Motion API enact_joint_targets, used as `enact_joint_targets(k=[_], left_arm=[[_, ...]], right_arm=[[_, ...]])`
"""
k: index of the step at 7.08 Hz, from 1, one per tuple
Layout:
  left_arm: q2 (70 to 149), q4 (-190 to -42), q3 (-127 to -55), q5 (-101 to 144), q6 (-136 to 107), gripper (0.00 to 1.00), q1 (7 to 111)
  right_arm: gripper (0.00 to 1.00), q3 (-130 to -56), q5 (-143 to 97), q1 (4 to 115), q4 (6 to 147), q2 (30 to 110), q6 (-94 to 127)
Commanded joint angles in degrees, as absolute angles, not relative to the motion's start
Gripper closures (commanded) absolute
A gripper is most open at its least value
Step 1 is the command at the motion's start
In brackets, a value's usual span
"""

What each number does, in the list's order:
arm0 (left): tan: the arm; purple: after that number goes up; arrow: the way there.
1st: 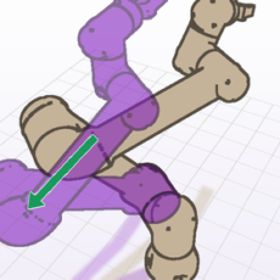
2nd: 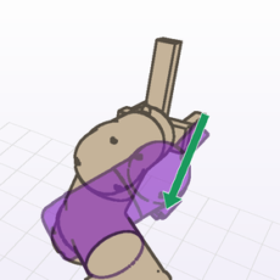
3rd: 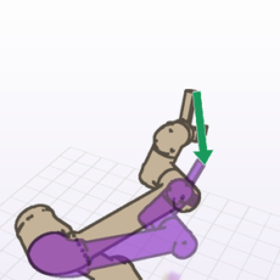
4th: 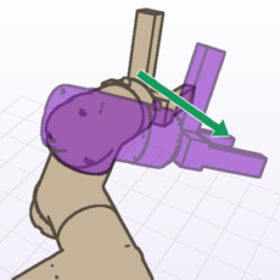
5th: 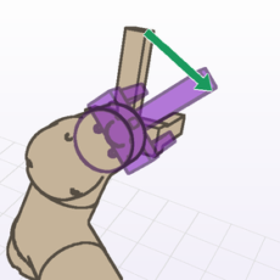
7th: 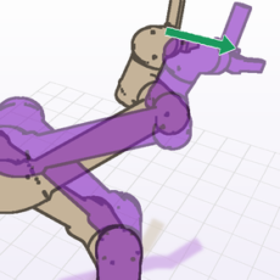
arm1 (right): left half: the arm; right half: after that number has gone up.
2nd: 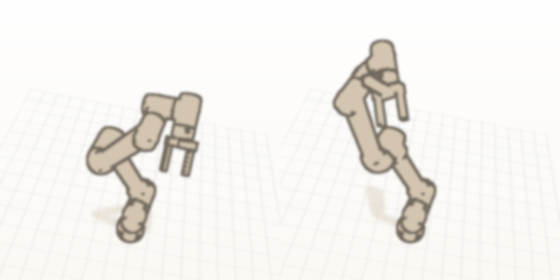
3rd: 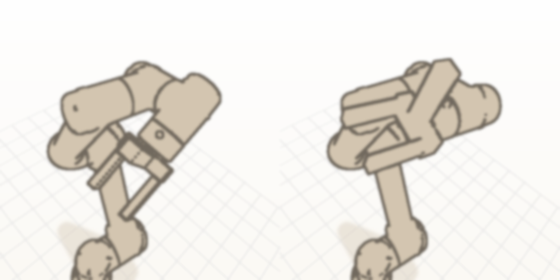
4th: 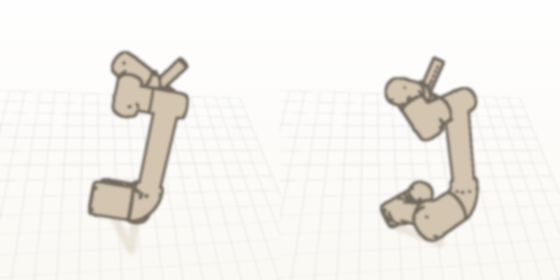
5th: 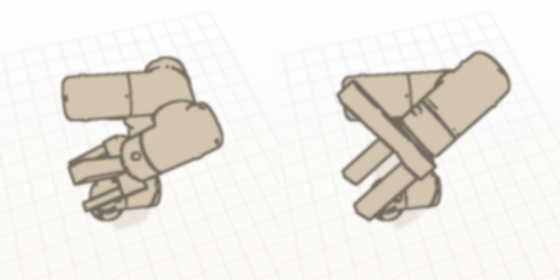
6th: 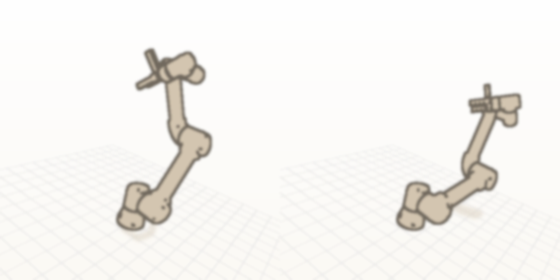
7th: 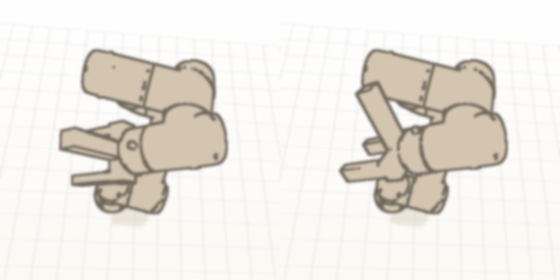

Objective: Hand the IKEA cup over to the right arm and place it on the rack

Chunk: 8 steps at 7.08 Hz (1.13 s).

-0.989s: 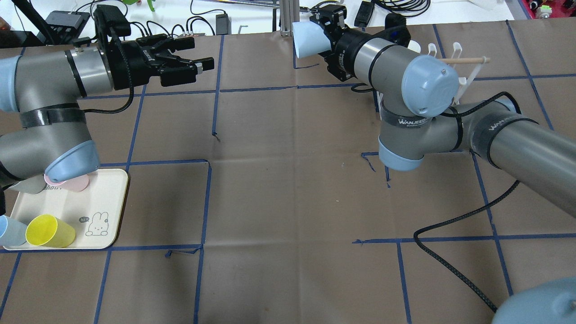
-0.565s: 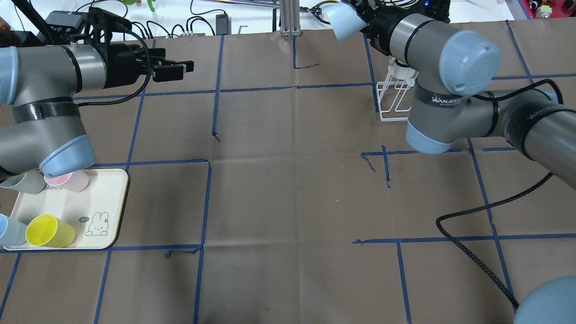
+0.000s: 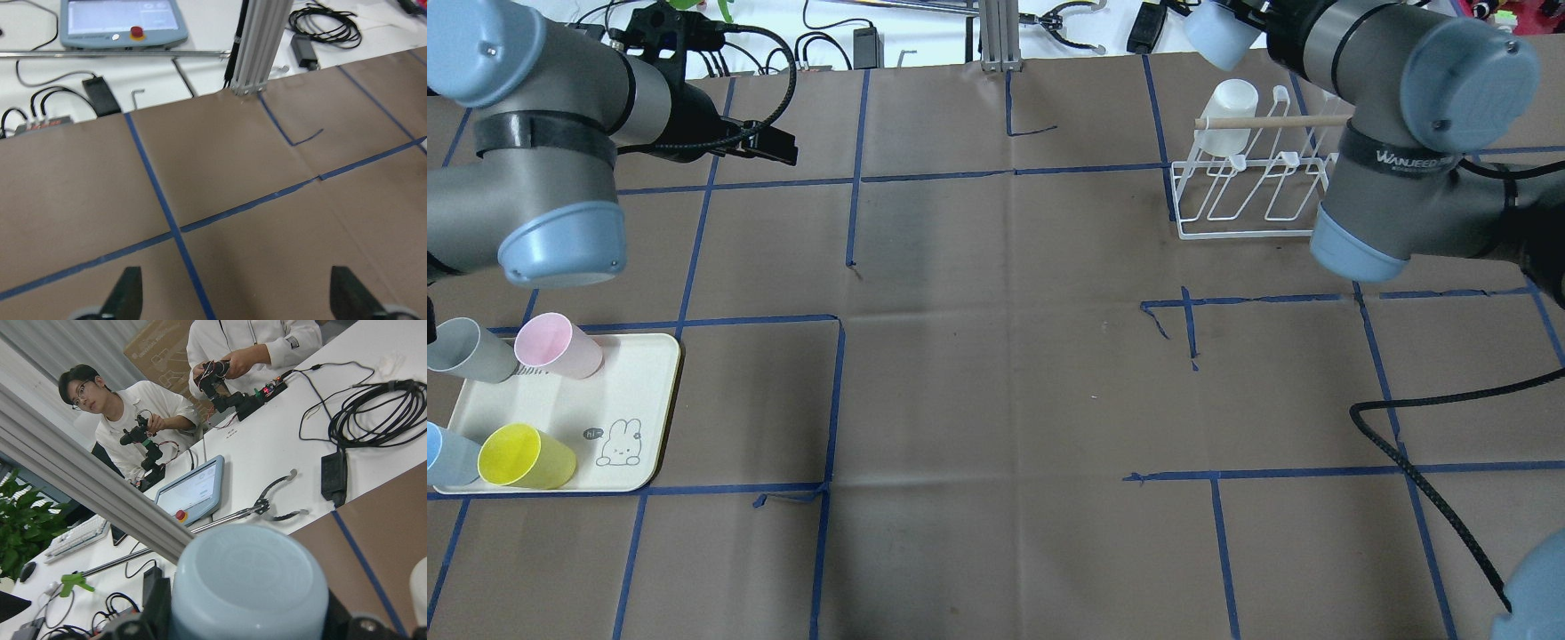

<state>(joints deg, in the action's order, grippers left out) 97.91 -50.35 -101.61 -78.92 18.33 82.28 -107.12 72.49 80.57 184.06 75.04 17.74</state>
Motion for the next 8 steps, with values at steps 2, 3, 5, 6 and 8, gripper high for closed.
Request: enact_joint_targets(k=[2, 3, 5, 6, 8], left_arm=[[96.8, -83.0, -88.7, -87.9, 9.4, 0.0, 85.2], [96.1, -89.0, -86.6, -88.4, 7.9, 0.0, 85.4], [92.6, -91.1, -87.9, -88.8, 4.7, 0.0, 88.5], [91.3, -90.8, -88.1, -91.6, 4.2, 0.0, 90.3], [90.5, -90.7, -88.1, -91.9, 4.2, 0.0, 90.8]], right_arm=[[0.63, -104.8, 73.7, 74.3, 178.3, 73.5, -6.8], [0.62, -103.5, 73.7, 73.1, 178.3, 71.1, -10.2], [0.61, -100.0, 73.6, 70.4, 178.5, 66.4, -12.7], [0.61, -98.0, 73.2, 69.7, 179.0, 64.2, -16.1], [0.62, -95.3, 72.6, 68.8, 179.2, 60.1, -16.6]])
